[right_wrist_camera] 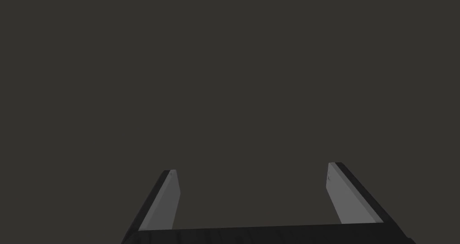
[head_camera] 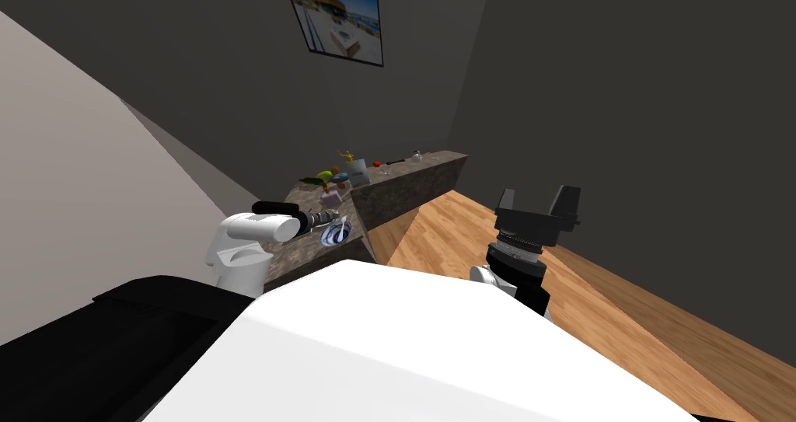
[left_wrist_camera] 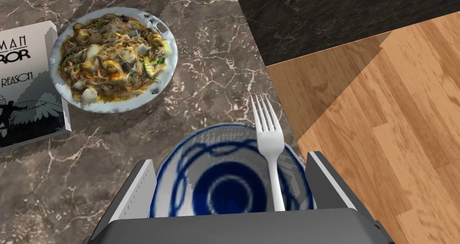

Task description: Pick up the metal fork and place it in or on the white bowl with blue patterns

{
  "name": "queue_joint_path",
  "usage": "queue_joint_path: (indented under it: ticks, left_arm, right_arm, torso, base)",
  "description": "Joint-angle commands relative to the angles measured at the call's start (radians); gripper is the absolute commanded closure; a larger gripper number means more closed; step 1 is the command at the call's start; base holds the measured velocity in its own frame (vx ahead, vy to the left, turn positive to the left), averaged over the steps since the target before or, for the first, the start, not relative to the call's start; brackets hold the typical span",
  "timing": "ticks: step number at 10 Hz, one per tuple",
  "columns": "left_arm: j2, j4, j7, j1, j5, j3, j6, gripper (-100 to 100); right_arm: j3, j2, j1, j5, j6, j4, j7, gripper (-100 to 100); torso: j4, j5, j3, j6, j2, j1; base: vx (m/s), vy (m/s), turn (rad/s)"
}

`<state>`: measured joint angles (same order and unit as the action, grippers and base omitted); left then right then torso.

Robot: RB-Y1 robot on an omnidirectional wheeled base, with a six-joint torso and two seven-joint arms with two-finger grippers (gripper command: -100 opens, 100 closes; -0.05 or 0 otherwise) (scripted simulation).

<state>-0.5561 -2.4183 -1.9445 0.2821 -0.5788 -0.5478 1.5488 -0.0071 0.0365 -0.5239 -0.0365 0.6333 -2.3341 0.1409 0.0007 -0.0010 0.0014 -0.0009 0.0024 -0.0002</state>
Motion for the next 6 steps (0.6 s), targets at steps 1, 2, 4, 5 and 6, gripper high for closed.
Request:
queue_joint_path:
  ticks: [1, 2, 4, 5, 6]
  left_arm:
    - [0.000, 0.000, 0.000, 0.000, 0.000, 0.000, 0.000, 0]
    - [0.000, 0.000, 0.000, 0.000, 0.000, 0.000, 0.000, 0]
    - [0.000, 0.000, 0.000, 0.000, 0.000, 0.000, 0.000, 0]
    - [0.000, 0.000, 0.000, 0.000, 0.000, 0.000, 0.000, 0]
    - [0.000, 0.000, 0.000, 0.000, 0.000, 0.000, 0.000, 0]
  right_arm:
    - [0.000, 0.000, 0.000, 0.000, 0.000, 0.000, 0.000, 0]
    - [0.000, 0.000, 0.000, 0.000, 0.000, 0.000, 0.000, 0]
    - [0.000, 0.000, 0.000, 0.000, 0.000, 0.000, 0.000, 0]
    - [0.000, 0.000, 0.000, 0.000, 0.000, 0.000, 0.000, 0]
    - [0.000, 0.000, 0.000, 0.000, 0.000, 0.000, 0.000, 0]
  torso:
    - [0.000, 0.000, 0.000, 0.000, 0.000, 0.000]
    - [0.000, 0.000, 0.000, 0.000, 0.000, -0.001]
    - [0.000, 0.000, 0.000, 0.000, 0.001, -0.001]
    - [0.000, 0.000, 0.000, 0.000, 0.001, -0.001]
    - [0.000, 0.000, 0.000, 0.000, 0.001, -0.001]
  base:
    - [0.000, 0.000, 0.000]
    - [0.000, 0.000, 0.000]
    - [0.000, 0.000, 0.000]
    - [0.000, 0.000, 0.000]
    - [0.000, 0.000, 0.000]
